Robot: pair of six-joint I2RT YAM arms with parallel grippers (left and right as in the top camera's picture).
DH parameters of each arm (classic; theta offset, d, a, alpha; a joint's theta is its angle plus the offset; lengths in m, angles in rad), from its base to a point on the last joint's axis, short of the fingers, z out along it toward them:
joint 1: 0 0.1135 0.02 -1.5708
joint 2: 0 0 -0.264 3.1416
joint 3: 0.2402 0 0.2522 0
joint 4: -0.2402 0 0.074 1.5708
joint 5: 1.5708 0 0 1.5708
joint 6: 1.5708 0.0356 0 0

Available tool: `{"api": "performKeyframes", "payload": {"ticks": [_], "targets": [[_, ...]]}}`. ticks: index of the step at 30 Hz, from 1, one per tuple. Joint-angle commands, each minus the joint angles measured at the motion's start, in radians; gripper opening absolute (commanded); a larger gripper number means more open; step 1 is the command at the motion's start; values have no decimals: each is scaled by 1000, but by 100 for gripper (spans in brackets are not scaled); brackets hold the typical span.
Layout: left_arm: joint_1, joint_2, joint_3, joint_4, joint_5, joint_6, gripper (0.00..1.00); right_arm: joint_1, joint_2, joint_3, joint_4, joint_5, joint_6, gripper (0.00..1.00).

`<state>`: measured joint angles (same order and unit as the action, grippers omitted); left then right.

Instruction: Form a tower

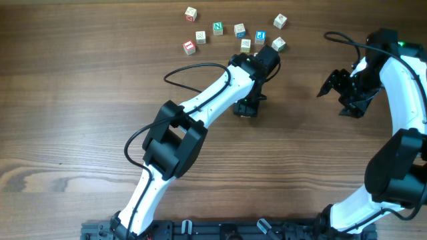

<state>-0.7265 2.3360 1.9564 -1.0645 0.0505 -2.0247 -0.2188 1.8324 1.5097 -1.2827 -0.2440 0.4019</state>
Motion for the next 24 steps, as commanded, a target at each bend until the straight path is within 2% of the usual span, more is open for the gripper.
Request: {"api": "performKeyframes", "payload": {"ticks": [1,17,24], "targets": [[-3,10,-12,-1,-11,-156,52,-2,-24,18,-2,-16,-10,78],[-3,10,-12,-8,-11,-156,41,-2,-24,18,-2,-16,-10,78],[-3,10,-12,-8,-10,-156,41,-2,-24,18,-2,-16,-10,78]]}}
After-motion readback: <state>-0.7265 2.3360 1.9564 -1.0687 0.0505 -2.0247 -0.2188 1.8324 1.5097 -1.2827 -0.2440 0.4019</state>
